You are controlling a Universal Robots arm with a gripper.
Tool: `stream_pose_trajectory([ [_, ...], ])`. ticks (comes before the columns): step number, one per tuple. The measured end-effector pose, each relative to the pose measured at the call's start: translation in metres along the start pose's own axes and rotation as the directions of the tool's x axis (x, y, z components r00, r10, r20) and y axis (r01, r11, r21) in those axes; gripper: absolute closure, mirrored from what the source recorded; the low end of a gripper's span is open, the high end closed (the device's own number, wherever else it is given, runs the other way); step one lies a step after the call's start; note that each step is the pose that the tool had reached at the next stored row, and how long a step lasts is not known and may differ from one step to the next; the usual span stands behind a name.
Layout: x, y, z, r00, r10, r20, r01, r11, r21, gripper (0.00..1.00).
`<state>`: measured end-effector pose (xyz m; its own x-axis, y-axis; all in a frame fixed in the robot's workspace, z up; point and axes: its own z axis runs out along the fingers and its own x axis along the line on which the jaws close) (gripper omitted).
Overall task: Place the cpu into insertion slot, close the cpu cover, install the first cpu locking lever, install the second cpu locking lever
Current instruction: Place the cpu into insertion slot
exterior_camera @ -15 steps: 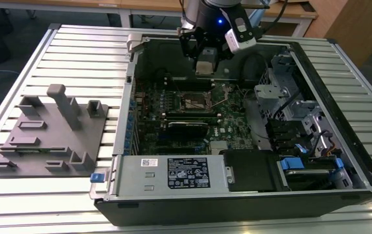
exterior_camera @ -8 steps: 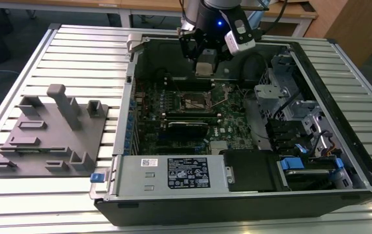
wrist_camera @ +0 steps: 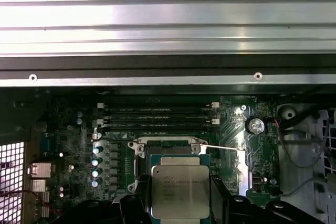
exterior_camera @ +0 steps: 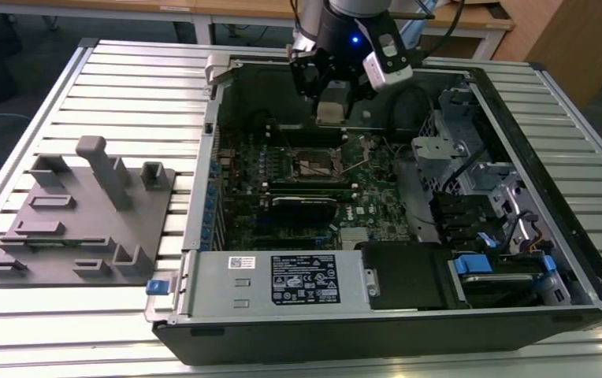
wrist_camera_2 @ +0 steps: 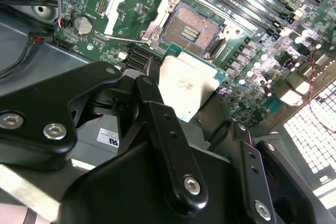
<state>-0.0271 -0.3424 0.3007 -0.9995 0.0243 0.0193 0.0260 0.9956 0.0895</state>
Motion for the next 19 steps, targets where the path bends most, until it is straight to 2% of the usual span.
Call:
stream_pose_trajectory([
  [12,-0.0001,-0.0004,0.0042,1.0000,0.000,0.0000,0.000,1.0000,0.0002,0.46],
  [19,-0.0002,-0.0009,0.0104,1.0000,0.000,0.0001,0.000,1.0000,0.0002,0.46],
])
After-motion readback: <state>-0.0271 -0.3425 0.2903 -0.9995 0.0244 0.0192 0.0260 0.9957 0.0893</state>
